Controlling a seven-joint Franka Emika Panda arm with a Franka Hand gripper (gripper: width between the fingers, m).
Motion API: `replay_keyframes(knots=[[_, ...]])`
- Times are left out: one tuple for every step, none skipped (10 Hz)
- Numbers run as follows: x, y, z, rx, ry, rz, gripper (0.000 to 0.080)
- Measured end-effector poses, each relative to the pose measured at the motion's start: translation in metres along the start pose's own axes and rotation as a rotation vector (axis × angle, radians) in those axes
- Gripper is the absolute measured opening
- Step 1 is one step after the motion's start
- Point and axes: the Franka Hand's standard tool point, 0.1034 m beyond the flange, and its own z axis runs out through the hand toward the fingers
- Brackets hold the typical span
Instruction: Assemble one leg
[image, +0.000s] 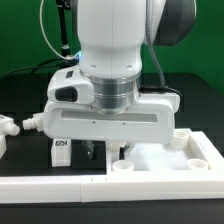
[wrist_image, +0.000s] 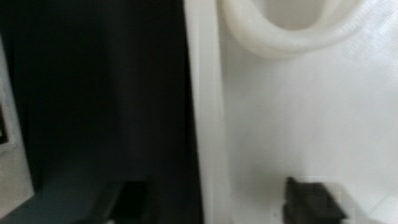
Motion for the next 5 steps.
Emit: replay_keyframes(knots=[[0.000,0.002,-0.011,0.010,-0.013,-0.009,0.0542],[-0.002,0.009,-0.028,0.021,-0.035,-0.027,0.0542],[0.001,0.019,-0.044,0.027,-0.053,-0.038,0.0627],[0.004,0.026,-0.053,0.028,-0.051,-0.054,0.0643],[0.003,0.035,-0.054,0.029,-0.075,-0.094,0.0643]])
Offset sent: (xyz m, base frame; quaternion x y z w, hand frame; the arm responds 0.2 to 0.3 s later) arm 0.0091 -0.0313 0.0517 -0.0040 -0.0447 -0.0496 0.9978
